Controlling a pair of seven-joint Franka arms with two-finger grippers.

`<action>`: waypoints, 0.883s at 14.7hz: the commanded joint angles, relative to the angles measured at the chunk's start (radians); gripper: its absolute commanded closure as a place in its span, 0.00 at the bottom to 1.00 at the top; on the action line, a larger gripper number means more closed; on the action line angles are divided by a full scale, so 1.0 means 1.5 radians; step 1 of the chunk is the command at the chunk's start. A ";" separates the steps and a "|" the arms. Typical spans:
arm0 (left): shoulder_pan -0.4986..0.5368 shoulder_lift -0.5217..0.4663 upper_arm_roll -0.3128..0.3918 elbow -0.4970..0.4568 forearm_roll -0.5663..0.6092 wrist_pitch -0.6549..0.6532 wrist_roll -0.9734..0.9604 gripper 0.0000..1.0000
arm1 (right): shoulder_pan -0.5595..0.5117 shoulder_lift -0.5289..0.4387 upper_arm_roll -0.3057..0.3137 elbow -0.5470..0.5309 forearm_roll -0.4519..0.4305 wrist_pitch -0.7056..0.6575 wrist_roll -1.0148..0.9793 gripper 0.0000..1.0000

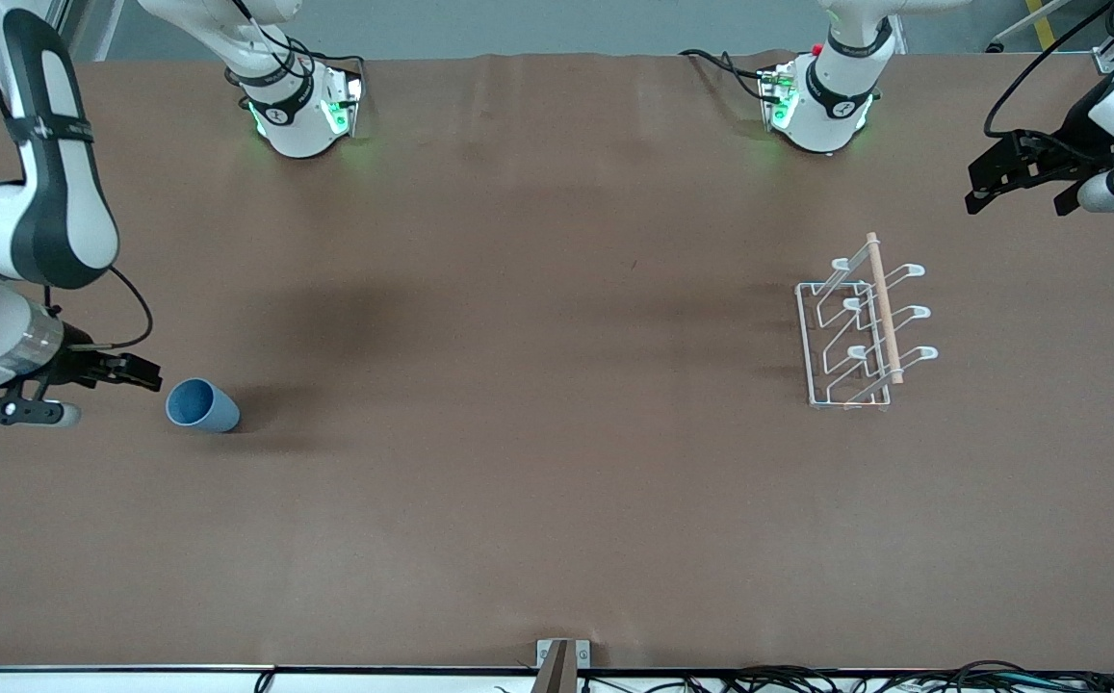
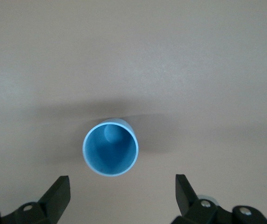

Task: Hang cup on cup holder
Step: 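Reach the right gripper down to the light blue cup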

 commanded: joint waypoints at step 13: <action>0.001 0.002 -0.001 0.010 -0.014 -0.018 0.016 0.00 | -0.019 0.101 0.007 -0.037 0.010 0.119 -0.009 0.34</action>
